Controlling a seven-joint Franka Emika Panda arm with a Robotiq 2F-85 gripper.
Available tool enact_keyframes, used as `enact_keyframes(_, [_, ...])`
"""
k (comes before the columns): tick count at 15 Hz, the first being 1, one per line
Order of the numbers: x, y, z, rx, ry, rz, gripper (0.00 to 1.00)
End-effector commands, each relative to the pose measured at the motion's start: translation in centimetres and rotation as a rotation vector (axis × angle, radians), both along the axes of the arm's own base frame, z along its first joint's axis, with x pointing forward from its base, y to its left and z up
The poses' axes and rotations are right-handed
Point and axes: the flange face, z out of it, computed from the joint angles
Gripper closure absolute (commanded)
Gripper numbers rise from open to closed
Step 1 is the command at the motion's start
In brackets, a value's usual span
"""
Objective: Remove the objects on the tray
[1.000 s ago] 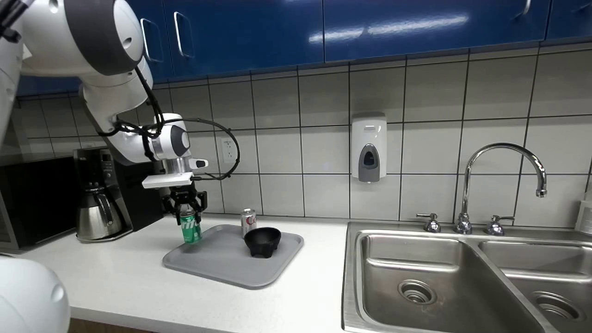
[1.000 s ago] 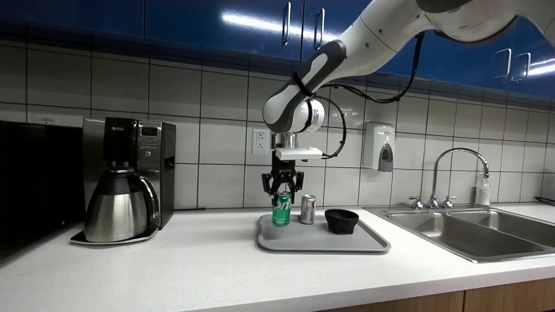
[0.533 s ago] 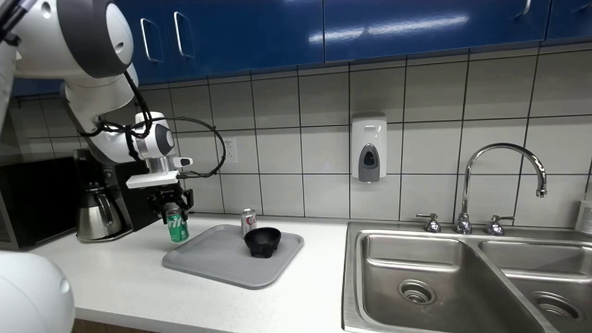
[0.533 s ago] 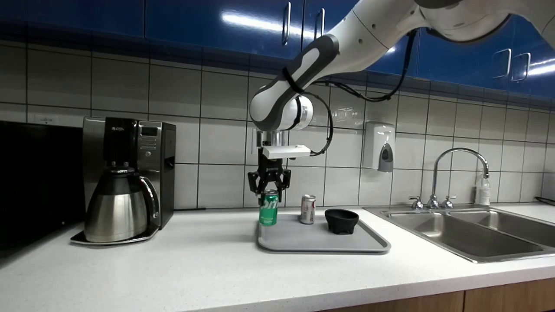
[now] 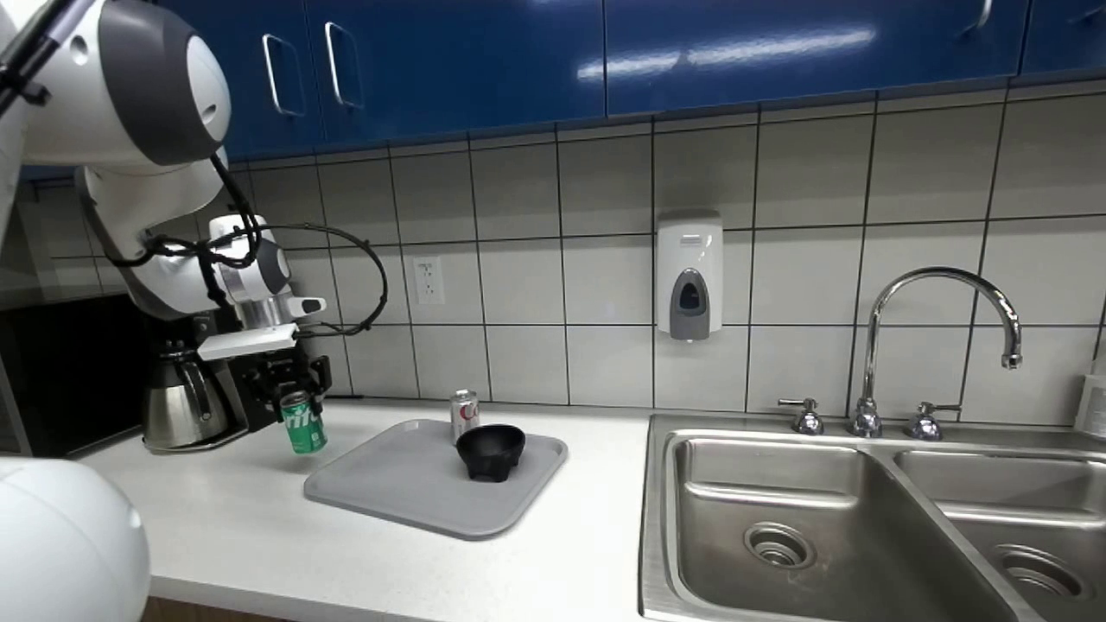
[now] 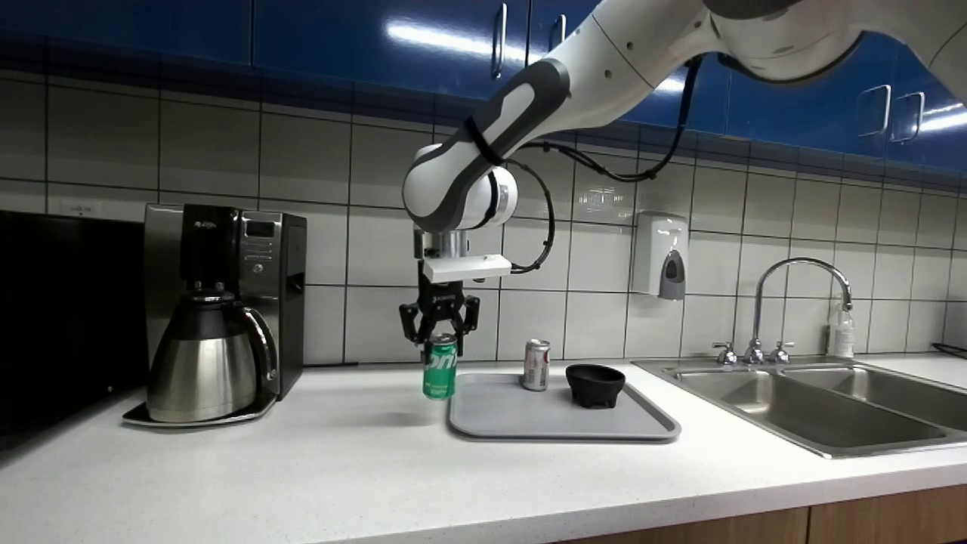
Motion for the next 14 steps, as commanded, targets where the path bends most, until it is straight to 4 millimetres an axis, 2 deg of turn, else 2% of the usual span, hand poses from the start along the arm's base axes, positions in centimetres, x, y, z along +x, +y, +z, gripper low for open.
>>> enact_keyframes(1, [0.1,3.0,0.7,-0.016,-0.059,-0.037,0.62])
enact_keyframes(6, [-0.3,6.2,0.1,-0.021,-0.082,-0.072,0.62])
enact_keyframes(14, [1.4,7.7,-2.6,-0.022,-0.080,-0.120,0.62])
